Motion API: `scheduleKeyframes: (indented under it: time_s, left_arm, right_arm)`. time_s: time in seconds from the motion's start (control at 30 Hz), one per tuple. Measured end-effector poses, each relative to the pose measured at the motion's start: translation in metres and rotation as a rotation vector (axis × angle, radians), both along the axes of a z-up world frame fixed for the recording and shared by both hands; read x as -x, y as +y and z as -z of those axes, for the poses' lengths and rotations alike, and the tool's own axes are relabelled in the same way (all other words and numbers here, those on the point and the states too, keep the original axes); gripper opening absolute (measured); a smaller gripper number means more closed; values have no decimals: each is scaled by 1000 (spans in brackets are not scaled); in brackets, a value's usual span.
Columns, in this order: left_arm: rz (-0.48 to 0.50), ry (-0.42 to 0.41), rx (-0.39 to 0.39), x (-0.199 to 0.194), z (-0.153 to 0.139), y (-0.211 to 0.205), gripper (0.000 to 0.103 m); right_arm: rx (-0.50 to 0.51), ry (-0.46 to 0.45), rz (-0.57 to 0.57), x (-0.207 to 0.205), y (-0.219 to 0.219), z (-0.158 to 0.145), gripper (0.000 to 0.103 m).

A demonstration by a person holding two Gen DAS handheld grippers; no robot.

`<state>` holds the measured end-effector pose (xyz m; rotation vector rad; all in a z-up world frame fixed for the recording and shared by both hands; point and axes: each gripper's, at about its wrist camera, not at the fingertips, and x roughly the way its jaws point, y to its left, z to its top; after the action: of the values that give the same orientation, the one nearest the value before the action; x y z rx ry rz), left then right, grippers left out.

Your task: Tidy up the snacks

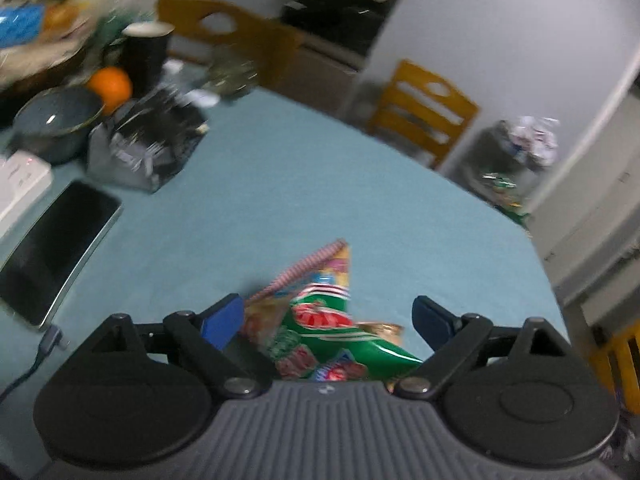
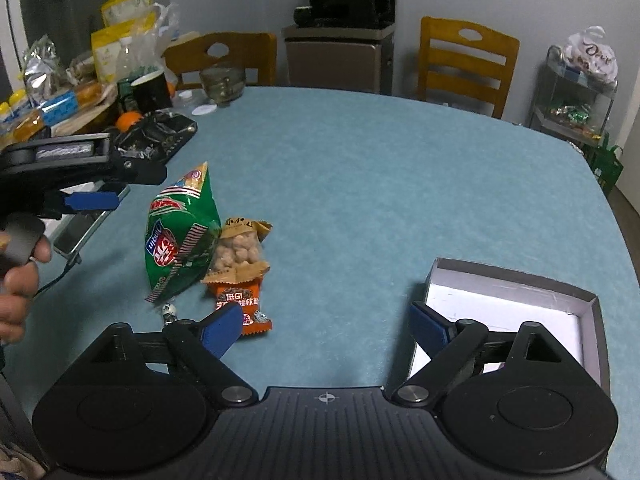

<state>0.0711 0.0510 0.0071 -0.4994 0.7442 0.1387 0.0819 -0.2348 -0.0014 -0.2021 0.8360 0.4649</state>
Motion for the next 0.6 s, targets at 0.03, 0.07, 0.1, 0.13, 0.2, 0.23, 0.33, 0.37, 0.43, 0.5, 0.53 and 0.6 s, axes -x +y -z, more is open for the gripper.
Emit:
scheduleKeyframes:
  time_s: [0.03, 0.07, 0.1, 0.13, 0.2, 0.23, 0.33, 0.37, 0.43, 0.5, 0.53, 0.6]
  left_arm:
    - [-7, 18, 8, -5, 5, -3, 92]
    - [-18, 39, 23, -9, 9, 0, 92]
    - [-26, 52, 37, -9, 14, 0, 92]
    - [-39, 67, 59, -12, 18, 2, 92]
    - [-63, 100, 109, -16, 27, 4, 92]
    - [-74, 113, 130, -20, 32, 6, 92]
    - [-85, 141, 173, -31, 46, 4, 92]
    - [-84, 153, 178, -34, 50, 2, 92]
    - [-88, 171, 196, -38, 57, 2, 92]
    - [-80, 172, 224, -43, 63, 3, 92]
    - [-78, 174, 229, -45, 67, 3, 91]
    - [-60, 178, 261, -50, 75, 7, 85]
  right_arm:
    - [-1, 2, 1, -1, 1, 0, 90]
    - [-1, 3, 1, -3, 2, 1, 90]
    - [0, 3, 0, -5, 4, 1, 90]
    - [0, 2, -1, -6, 5, 1, 90]
    - [1, 1, -6, -10, 9, 2, 91]
    - [2, 1, -9, -11, 12, 2, 91]
    - [1, -2, -20, -13, 17, 2, 92]
    - [3, -3, -23, -13, 18, 2, 94]
    - [9, -2, -25, -13, 19, 3, 94]
    - [13, 2, -27, -13, 20, 4, 94]
    - [15, 3, -28, -13, 20, 5, 94]
    - [18, 5, -26, -13, 22, 6, 94]
